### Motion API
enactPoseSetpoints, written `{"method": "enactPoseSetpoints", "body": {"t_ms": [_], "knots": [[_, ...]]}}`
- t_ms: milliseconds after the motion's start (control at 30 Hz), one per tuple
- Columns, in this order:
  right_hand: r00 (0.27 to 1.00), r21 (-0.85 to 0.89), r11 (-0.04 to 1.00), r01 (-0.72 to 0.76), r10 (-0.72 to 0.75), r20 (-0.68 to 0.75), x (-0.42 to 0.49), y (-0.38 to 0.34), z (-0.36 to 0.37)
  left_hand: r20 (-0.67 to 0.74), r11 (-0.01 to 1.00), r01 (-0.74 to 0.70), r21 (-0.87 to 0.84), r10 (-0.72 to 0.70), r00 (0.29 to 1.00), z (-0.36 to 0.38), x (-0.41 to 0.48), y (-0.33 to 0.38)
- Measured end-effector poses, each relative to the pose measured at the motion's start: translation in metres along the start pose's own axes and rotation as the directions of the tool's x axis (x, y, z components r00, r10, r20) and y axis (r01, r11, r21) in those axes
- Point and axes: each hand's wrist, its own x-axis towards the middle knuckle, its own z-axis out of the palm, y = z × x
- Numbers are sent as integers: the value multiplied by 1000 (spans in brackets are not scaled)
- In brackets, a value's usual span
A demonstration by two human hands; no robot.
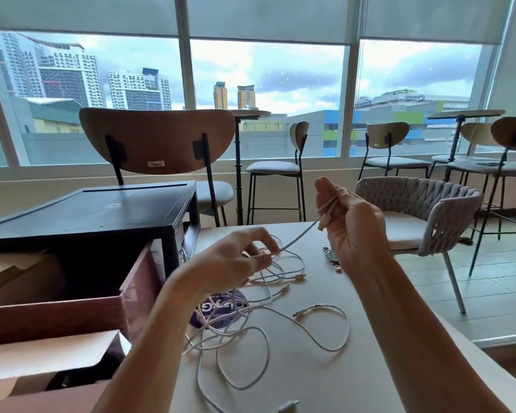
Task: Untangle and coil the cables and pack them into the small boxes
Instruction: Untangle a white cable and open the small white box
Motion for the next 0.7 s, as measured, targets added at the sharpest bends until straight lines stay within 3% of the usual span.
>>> {"method": "enactPoseSetpoints", "body": {"t_ms": [133, 300, 400, 567, 700], "knots": [[990, -257, 961, 99, -120, -68, 3, 3, -6, -18, 998, -51, 24, 52, 998, -12, -5, 8], [980, -667, 718, 198, -156, 124, -7, 11, -1, -211, 982, -171, -78, 152, 966, -17, -4, 15], [968, -775, 597, 205, -7, 251, -12, 17, 3, -360, 961, -236, -144, 171, 917, -18, -2, 17], [865, -786, 614, 70, 355, 355, -15, 17, 7, -578, 933, -328, -148, 188, 794, -19, 0, 16], [804, -788, 615, 31, 453, 386, -18, 7, 10, -668, 918, -390, -77, 243, 703, -16, 3, 17]]}}
